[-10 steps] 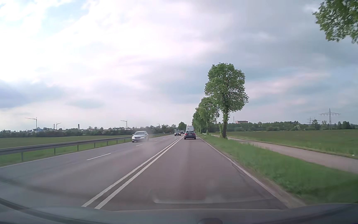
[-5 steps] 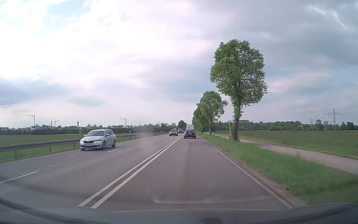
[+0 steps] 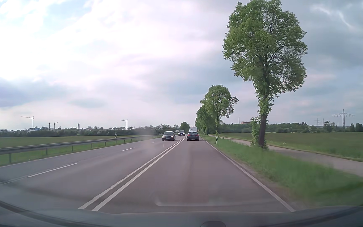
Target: Follow the waypoints while adhering to traffic rules and regulations
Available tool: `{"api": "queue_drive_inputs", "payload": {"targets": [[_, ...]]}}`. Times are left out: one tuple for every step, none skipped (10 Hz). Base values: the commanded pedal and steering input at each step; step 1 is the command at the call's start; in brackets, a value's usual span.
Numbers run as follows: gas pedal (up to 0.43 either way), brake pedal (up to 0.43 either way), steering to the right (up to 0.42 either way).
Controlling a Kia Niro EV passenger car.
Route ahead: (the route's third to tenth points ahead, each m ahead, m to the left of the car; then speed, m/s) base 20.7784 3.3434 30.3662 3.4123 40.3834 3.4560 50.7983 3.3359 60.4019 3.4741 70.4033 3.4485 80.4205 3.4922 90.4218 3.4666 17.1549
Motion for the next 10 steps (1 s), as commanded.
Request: {"api": "queue_drive_inputs", "payload": {"targets": [[0.150, 0.000, -0.002], [0.150, 0.000, -0.002], [0.150, 0.000, -0.002], [0.157, 0.000, -0.002], [0.169, 0.000, -0.002], [0.169, 0.000, -0.002], [0.169, 0.000, -0.002], [0.169, 0.000, -0.002], [0.157, 0.000, -0.002], [0.157, 0.000, -0.002]]}}
